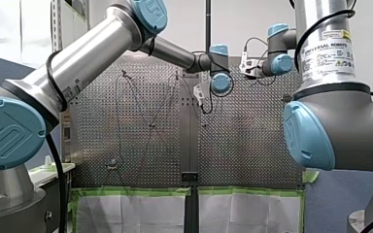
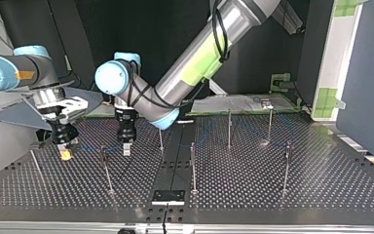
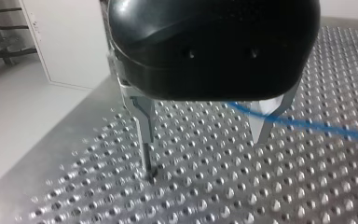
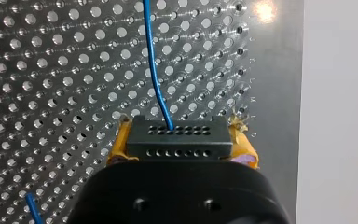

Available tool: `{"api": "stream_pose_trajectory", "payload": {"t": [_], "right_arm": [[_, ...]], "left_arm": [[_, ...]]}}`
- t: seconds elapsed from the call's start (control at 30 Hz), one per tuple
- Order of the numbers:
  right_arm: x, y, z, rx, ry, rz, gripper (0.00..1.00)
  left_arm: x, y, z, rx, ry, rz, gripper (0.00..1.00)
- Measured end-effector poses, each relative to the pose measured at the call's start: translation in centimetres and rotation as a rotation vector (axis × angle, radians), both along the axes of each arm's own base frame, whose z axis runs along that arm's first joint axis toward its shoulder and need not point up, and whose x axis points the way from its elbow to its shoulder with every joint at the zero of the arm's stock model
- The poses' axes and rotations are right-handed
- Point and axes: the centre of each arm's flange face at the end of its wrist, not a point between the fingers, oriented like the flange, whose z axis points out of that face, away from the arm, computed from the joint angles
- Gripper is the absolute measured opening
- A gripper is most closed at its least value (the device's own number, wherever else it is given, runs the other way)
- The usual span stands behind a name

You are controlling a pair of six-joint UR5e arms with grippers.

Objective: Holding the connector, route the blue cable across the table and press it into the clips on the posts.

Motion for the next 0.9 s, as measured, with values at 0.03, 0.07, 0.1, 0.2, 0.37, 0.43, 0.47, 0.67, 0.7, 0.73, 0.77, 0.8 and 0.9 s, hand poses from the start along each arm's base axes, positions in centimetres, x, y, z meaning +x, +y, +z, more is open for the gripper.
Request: {"api": "stream_pose_trajectory", "payload": {"t": [0.03,0.07,0.1,0.2,0.37,0.43,0.47,0.67,0.7,0.73,0.77,0.8,0.9], "right_arm": [[0.0,0.0,0.0,0.000,0.000,0.000,0.00],[0.0,0.0,0.0,0.000,0.000,0.000,0.00],[0.0,0.0,0.0,0.001,0.000,0.000,0.00],[0.0,0.0,-0.1,0.002,0.000,0.000,0.00],[0.0,0.0,-0.1,0.004,0.001,0.000,0.00],[0.0,0.0,-0.1,0.004,0.001,0.001,0.00],[0.0,0.0,-0.1,0.004,0.001,0.001,0.00],[0.0,0.0,-0.1,0.004,0.001,0.001,0.00],[0.0,0.0,-0.1,0.004,0.001,0.001,0.00],[0.0,0.0,-0.1,0.004,0.001,0.001,0.00],[0.0,0.0,-0.2,0.004,0.001,0.002,0.00],[0.0,0.0,-0.1,0.004,0.001,0.001,0.00],[0.0,0.0,-0.2,0.005,0.001,0.001,0.00]], "left_arm": [[-0.3,-0.1,0.2,-0.004,0.003,-0.004,1.00],[-0.7,-0.2,0.5,-0.010,0.008,-0.010,1.00],[-1.0,-0.3,0.6,-0.013,0.013,-0.014,1.00],[-2.0,-0.8,0.6,-0.023,0.033,-0.034,1.00],[-4.3,-1.4,0.6,-0.014,0.071,-0.076,1.00],[-5.1,-1.3,0.8,-0.007,0.082,-0.083,1.00],[-5.5,-1.2,1.1,-0.006,0.085,-0.086,1.00],[-6.9,-0.3,2.8,-0.031,0.062,-0.092,1.00],[-7.0,-0.1,3.1,-0.036,0.057,-0.092,1.00],[-7.2,0.0,3.4,-0.042,0.050,-0.093,1.00],[-7.5,0.2,3.8,-0.049,0.042,-0.094,1.00],[-7.7,0.3,4.0,-0.053,0.036,-0.095,1.00],[-8.4,0.6,4.9,-0.065,0.017,-0.098,1.00]]}}
